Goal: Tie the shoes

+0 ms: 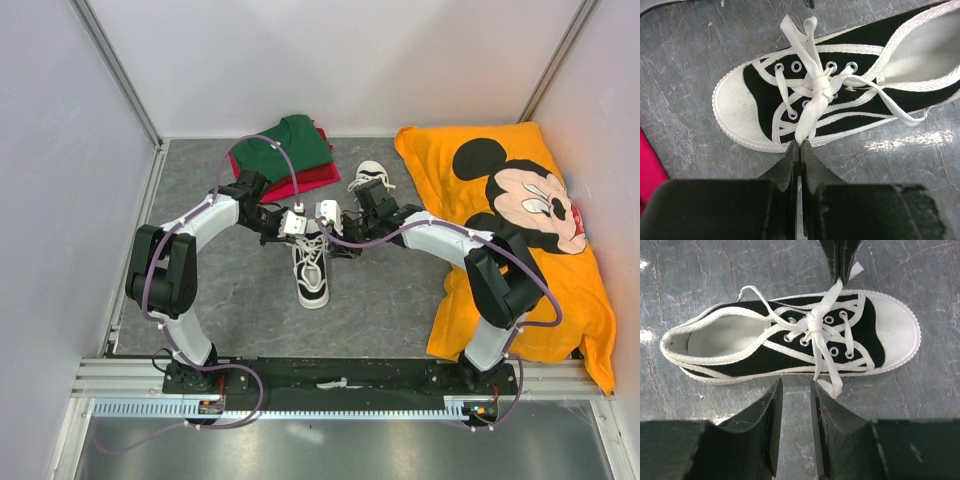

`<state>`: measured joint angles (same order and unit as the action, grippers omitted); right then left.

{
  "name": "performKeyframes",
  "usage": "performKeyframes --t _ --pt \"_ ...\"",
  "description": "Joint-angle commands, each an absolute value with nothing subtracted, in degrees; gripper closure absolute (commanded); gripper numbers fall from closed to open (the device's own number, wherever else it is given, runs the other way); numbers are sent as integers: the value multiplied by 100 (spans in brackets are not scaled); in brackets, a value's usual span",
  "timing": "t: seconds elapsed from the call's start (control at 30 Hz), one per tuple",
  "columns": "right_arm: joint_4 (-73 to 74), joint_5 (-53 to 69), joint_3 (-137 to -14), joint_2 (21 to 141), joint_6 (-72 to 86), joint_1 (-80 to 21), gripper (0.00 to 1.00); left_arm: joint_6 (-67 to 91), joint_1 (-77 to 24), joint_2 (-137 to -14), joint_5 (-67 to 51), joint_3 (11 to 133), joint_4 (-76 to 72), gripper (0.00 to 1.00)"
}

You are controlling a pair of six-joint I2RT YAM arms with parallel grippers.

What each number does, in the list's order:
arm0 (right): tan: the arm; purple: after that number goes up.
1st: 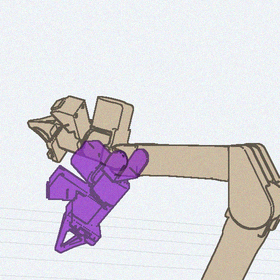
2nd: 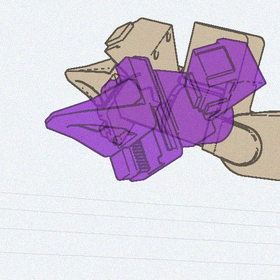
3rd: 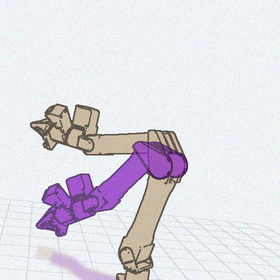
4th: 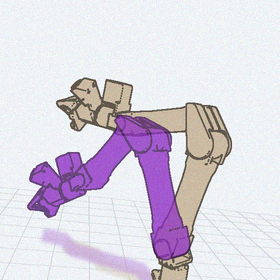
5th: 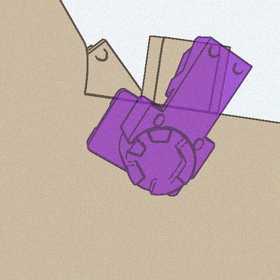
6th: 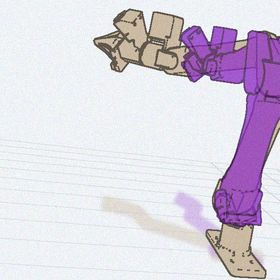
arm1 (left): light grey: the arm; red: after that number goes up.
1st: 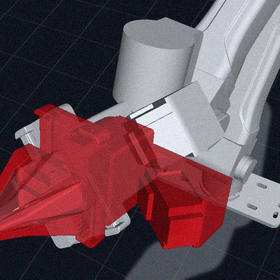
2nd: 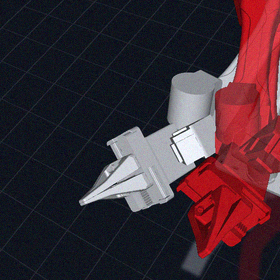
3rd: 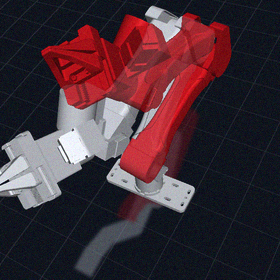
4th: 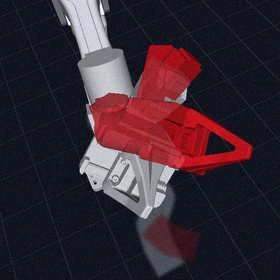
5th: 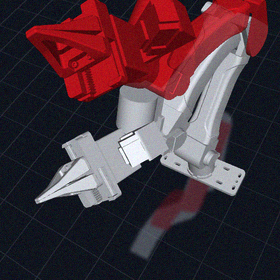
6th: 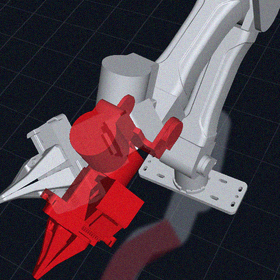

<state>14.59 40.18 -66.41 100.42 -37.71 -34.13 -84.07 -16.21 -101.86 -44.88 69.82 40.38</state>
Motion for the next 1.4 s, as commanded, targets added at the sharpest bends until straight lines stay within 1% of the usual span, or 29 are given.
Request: performKeyframes --t 0.0,0.17,0.4,0.43,0.5,0.67,0.73,0.77,0.83,0.93,0.97,1.0,1.07,1.1,1.13,1.37 --pt "1178 4271 -6803 10230 -3779 -3410 64 -8429 -1626 -10116 -4535 7146 4087 98" --pt "1195 4184 -6803 10397 -3850 -3463 66 -8429 -1626 -10134 -4526 7172 4078 98" --pt "1029 3912 -6768 10538 -3806 -3472 63 -8411 -1626 -10143 -4509 7181 4087 96" --pt "985 3876 -6759 10555 -3771 -3463 62 -8420 -1626 -10143 -4517 7181 4078 94" --pt "862 3771 -6759 10573 -3665 -3472 57 -8411 -1626 -10143 -4509 7189 4078 92" --pt "642 3648 -6732 10617 -3472 -3480 56 -8455 -1617 -10134 -4544 7198 4078 88" --pt "642 3665 -6741 10635 -3498 -3489 58 -8455 -1626 -10151 -4570 7216 4069 87" --pt "659 3665 -6741 10652 -3515 -3498 62 -8455 -1626 -10160 -4562 7242 4087 87" --pt "703 3674 -6741 10687 -3594 -3507 65 -8429 -1626 -10169 -4588 7268 4087 86" --pt "782 3683 -6724 10688 -3656 -3533 80 -8429 -1626 -10151 -4597 7277 4078 86" --pt "791 3683 -6706 10688 -3665 -3525 90 -8437 -1626 -10125 -4588 7269 4078 86" --pt "800 3683 -6715 10670 -3665 -3524 94 -8472 -1626 -10125 -4597 7269 4113 87" --pt "809 3656 -6715 10661 -3665 -3533 100 -8516 -1626 -10125 -4597 7269 4157 92" --pt "817 3656 -6724 10644 -3665 -3525 100 -8578 -1626 -10134 -4588 7277 4192 94" --pt "817 3648 -6724 10644 -3665 -3524 100 -8604 -1626 -10134 -4588 7286 4271 99" --pt "914 3525 -6653 10556 -3735 -3525 100 -8587 -1205 -10055 -4465 7251 4333 99"
